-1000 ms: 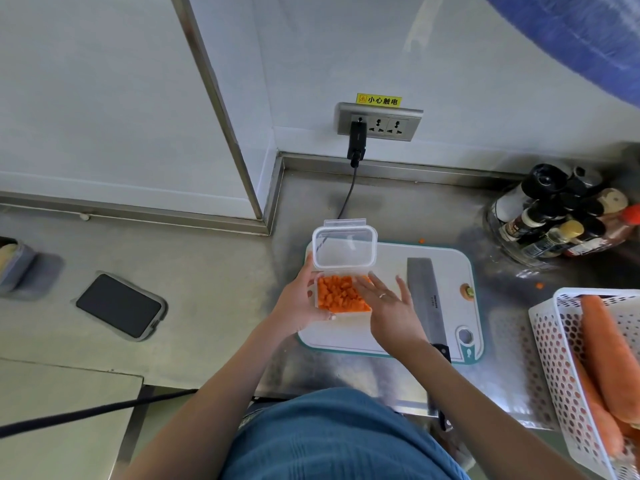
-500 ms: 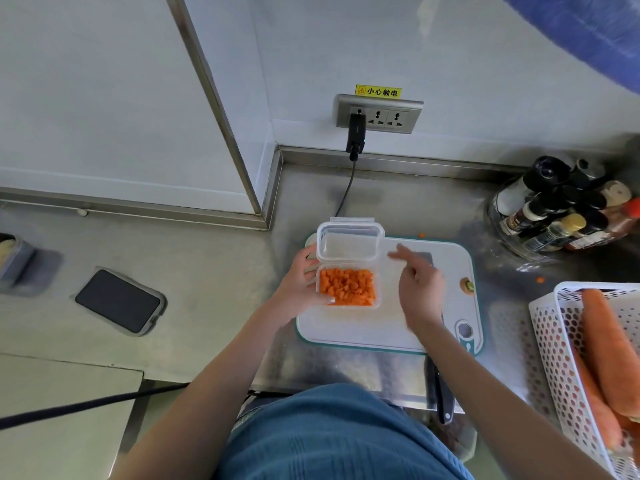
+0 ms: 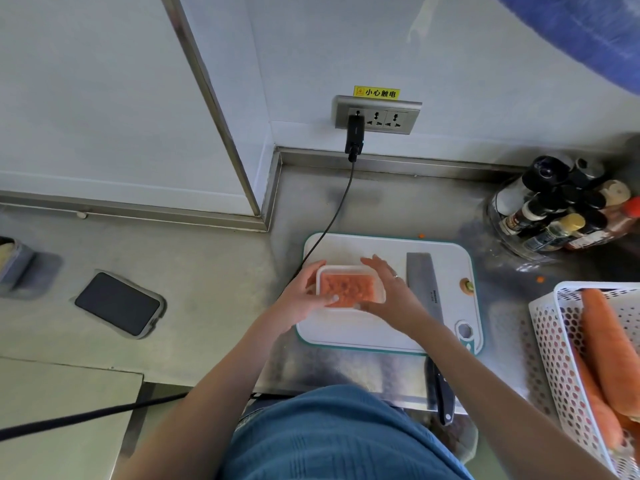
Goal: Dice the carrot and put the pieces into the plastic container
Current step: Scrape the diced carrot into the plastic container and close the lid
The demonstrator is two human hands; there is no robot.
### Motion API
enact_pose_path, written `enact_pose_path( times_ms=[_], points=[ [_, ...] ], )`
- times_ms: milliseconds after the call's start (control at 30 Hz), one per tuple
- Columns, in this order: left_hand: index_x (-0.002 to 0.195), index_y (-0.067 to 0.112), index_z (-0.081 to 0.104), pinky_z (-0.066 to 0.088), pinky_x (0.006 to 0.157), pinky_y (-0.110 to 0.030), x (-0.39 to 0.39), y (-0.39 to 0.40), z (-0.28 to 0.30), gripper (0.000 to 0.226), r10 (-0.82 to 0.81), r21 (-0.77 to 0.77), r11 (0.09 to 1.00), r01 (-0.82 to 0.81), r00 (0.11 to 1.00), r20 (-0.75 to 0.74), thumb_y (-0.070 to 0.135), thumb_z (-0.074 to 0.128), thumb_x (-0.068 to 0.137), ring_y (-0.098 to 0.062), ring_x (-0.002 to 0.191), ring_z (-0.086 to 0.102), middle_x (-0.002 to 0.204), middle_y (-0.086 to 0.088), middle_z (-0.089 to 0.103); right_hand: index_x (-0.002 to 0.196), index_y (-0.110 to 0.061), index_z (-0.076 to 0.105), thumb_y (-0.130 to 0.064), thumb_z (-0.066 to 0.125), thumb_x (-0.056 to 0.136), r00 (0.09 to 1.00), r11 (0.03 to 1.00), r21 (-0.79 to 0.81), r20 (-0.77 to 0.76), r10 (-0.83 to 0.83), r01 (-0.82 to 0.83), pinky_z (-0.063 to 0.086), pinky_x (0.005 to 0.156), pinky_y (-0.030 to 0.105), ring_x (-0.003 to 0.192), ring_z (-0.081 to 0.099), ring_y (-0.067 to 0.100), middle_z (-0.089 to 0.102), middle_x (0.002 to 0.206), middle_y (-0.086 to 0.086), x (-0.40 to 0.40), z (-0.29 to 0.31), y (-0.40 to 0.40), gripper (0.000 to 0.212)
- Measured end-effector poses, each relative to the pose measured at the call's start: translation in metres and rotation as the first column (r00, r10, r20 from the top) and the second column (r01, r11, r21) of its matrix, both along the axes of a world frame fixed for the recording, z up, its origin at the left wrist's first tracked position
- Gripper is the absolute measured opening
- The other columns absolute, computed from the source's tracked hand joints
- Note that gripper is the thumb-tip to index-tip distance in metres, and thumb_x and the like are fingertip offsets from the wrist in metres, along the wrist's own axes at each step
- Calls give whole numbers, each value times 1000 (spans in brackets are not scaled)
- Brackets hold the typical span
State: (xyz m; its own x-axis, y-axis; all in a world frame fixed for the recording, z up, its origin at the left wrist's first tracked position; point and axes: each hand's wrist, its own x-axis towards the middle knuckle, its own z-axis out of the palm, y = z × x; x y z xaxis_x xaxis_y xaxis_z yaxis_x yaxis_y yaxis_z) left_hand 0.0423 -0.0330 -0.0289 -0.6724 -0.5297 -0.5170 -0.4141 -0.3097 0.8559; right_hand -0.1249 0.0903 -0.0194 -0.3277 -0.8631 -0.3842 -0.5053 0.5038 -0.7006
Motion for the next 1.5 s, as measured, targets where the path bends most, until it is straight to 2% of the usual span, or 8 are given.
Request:
enact_pose_path(
  times_ms=[333, 467, 600, 833, 1033, 1200, 1333, 1500],
  points=[
    [143, 27, 33, 36, 91, -20, 1, -1, -8, 77, -129, -262, 952, 156, 985, 118, 12, 74, 79, -8, 122, 41, 136, 8, 43, 152, -29, 10, -40, 70, 84, 972, 976, 157, -158, 176, -151, 39, 105, 46, 133, 43, 24, 12, 159, -9, -8, -13, -8, 91],
    [143, 36, 25, 34, 90, -8, 4, 3, -9, 78, -121, -200, 971, 128, 992, 45, 11, 69, 84, -6, 129, 33, 139, 14, 33, 149, -32, 12, -35, 85, 68, 982, 970, 169, 99, 161, -176, 35, 106, 33, 130, 39, 17, 31, 147, -3, -19, -9, -17, 109],
    [146, 28, 21, 31, 89, -4, 3, 8, -3, 75, -83, -120, 989, 80, 996, -15, 6, 63, 88, -4, 127, 29, 142, 11, 27, 141, -30, 26, -26, 91, 58, 994, 987, 121, 42, 103, -108, 45, 93, 30, 113, 53, 22, 49, 128, 1, -10, -8, -14, 105],
    [125, 49, 46, 39, 97, -23, -5, -3, 30, 64, -116, 21, 993, 120, 983, -139, 28, 77, 73, -11, 118, 47, 138, 10, 43, 133, -31, 36, -14, 88, 64, 929, 989, 10, 341, -140, 145, 48, 75, 13, 103, 57, 10, 55, 115, -7, -16, 30, 4, 88],
    [121, 34, 37, 24, 112, -33, -23, -3, 51, 97, -343, -640, 715, 281, 939, 29, 40, 92, 41, -13, 138, 17, 147, 6, 15, 134, -26, 43, -51, 76, 49, 838, 982, 31, 518, -173, 184, 48, 96, 30, 116, 55, 12, 55, 128, -3, -25, 64, 12, 94],
    [113, 38, 40, 52, 89, -35, -22, 0, 64, 81, -249, -388, 910, 143, 939, -236, 30, 88, 49, -14, 110, 56, 126, 4, 44, 125, -29, 48, -50, 76, 54, 700, 937, -8, 667, -255, 348, 56, 79, 29, 99, 67, 15, 60, 119, 3, -10, 73, 10, 79],
    [111, 31, 41, 51, 88, -40, -21, 2, 80, 68, -151, 103, 976, 193, 935, -320, 28, 80, 56, -17, 92, 61, 101, 1, 59, 113, -21, 53, -46, 80, 51, 637, 894, -16, 707, -307, 448, 57, 82, 38, 95, 68, 23, 63, 113, 12, 1, 73, 7, 72],
    [102, 23, 45, 50, 68, -19, -22, 12, 83, 44, 17, -11, 1000, -21, 964, -265, 29, 72, 68, -1, 74, 62, 83, 9, 62, 112, -17, 53, -38, 87, 58, 672, 878, -72, 675, -306, 472, 56, 86, 40, 102, 67, 31, 62, 116, 19, 7, 72, 8, 67]
  ],
)
